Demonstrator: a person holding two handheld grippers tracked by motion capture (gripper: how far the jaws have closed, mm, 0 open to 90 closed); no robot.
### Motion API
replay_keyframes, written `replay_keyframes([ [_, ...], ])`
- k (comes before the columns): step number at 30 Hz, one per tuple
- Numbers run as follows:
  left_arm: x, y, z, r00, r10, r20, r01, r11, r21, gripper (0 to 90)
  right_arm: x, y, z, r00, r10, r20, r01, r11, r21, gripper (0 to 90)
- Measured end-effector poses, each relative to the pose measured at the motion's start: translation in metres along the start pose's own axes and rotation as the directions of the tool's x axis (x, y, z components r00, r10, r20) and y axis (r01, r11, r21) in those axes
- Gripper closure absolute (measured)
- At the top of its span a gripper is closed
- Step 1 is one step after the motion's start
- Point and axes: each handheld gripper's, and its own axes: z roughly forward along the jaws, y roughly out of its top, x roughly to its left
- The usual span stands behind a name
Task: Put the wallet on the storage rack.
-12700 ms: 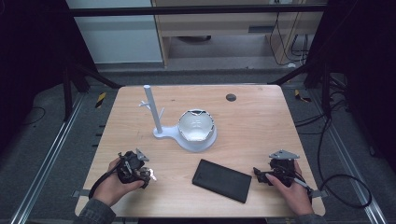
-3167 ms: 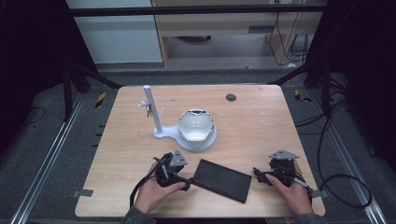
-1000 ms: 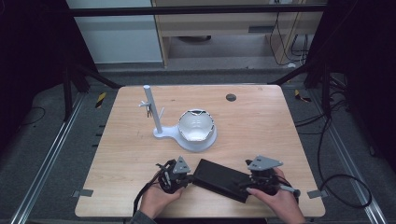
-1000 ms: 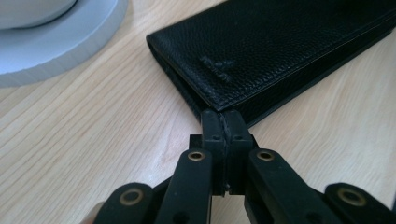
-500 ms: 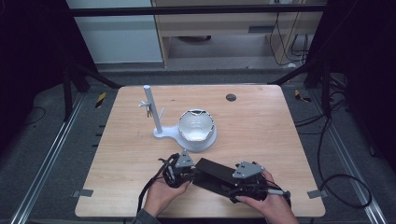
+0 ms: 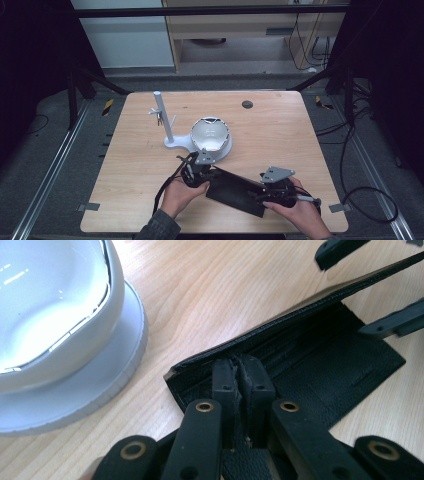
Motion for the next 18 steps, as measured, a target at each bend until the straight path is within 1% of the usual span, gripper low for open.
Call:
replay_keyframes([
  [3, 0.002, 0.004, 0.001, 0.9999, 0.009, -0.007, -0.009, 0.9999, 0.008, 86.1, -0.006, -0.001, 0.004, 0.9999, 0.010, -0.012, -0.010, 1.000, 0.016, 29.2],
  [4, 0.002, 0.004, 0.001, 0.9999, 0.009, -0.007, -0.009, 0.9999, 0.008, 86.1, -0.006, -0.001, 0.004, 0.9999, 0.010, -0.012, -0.010, 1.000, 0.016, 29.2],
  [6, 0.004, 0.006, 0.003, 0.9999, 0.010, -0.009, -0.010, 0.9998, 0.015, 86.1, -0.009, 0.001, 0.004, 0.9997, 0.003, -0.023, -0.002, 1.000, 0.030, 32.1],
  [9, 0.004, 0.009, 0.003, 0.9998, 0.016, -0.011, -0.015, 0.9997, 0.021, 86.1, -0.010, 0.009, 0.002, 0.9994, -0.019, -0.027, 0.021, 0.998, 0.052, 34.1],
  [10, 0.004, 0.009, 0.003, 0.9999, 0.012, -0.011, -0.012, 0.9998, 0.019, 86.1, -0.010, 0.012, 0.002, 0.9992, -0.027, -0.031, 0.029, 0.998, 0.059, 35.1],
  [11, 0.004, 0.009, 0.003, 0.9999, 0.012, -0.011, -0.012, 0.9998, 0.019, 86.1, -0.010, 0.012, 0.002, 0.9992, -0.027, -0.031, 0.029, 0.998, 0.059, 35.1],
  [12, 0.005, 0.009, 0.004, 0.9998, 0.013, -0.013, -0.013, 0.9996, 0.023, 86.1, -0.011, 0.016, 0.001, 0.9985, -0.038, -0.039, 0.041, 0.997, 0.066, 35.6],
  [13, 0.005, 0.009, 0.004, 0.9999, 0.012, -0.012, -0.012, 0.9996, 0.025, 86.1, -0.012, 0.023, 0.001, 0.9970, -0.054, -0.055, 0.059, 0.995, 0.083, 35.9],
  [16, 0.006, 0.009, 0.004, 0.9999, 0.006, -0.011, -0.006, 0.9997, 0.025, 86.1, -0.014, 0.031, 0.003, 0.9956, -0.072, -0.060, 0.078, 0.991, 0.112, 37.6],
  [18, 0.007, 0.009, 0.004, 0.9999, 0.009, -0.011, -0.008, 0.9996, 0.027, 86.0, -0.015, 0.034, 0.004, 0.9952, -0.074, -0.064, 0.082, 0.988, 0.130, 38.6],
])
